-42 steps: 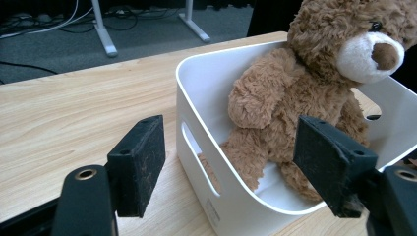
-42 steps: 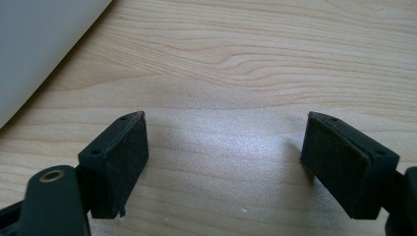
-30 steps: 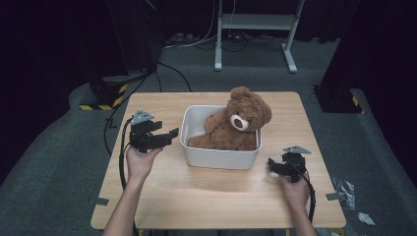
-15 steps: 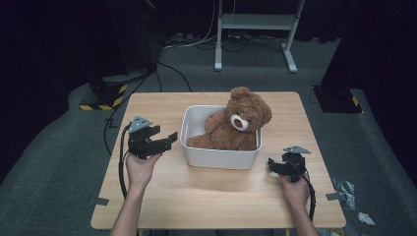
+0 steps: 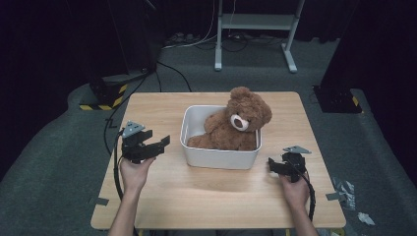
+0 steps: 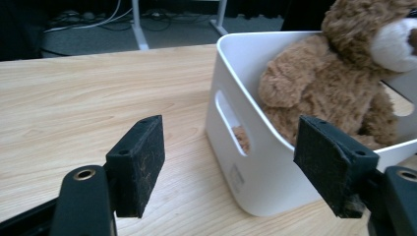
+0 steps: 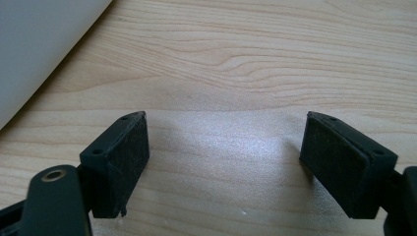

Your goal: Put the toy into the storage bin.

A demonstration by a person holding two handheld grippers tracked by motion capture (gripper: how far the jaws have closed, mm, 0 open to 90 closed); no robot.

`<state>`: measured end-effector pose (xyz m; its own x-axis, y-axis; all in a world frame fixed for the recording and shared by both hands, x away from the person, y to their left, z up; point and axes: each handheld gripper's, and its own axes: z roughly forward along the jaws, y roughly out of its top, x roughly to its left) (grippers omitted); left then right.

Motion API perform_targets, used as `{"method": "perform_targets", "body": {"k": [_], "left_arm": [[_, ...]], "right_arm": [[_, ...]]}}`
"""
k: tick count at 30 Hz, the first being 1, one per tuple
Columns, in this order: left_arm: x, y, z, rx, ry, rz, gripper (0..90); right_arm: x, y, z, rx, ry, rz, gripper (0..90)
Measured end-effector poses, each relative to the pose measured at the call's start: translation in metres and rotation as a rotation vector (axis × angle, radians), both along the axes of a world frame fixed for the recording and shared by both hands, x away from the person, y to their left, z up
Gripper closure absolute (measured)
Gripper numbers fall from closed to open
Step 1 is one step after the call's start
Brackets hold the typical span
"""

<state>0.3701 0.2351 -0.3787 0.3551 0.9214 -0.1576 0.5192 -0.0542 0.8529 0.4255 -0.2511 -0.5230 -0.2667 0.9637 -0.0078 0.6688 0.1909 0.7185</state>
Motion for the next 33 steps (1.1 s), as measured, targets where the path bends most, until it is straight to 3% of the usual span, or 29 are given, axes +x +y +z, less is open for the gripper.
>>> {"method": "perform_targets", "body": {"k": [4, 10, 33], "left_arm": [[0.001, 0.002, -0.007, 0.016, 0.017, 0.006, 27.3], [0.002, 0.005, -0.012, 0.032, 0.003, 0.026, 27.2], [0.001, 0.017, -0.044, 0.056, 0.029, 0.098, 27.0]], "right_arm": [[0.0, 0.0, 0.0, 0.0, 0.0, 0.0, 18.1], [0.0, -0.001, 0.0, -0.009, -0.004, 0.004, 18.1], [0.001, -0.001, 0.0, -0.01, -0.006, 0.003, 18.1]]}}
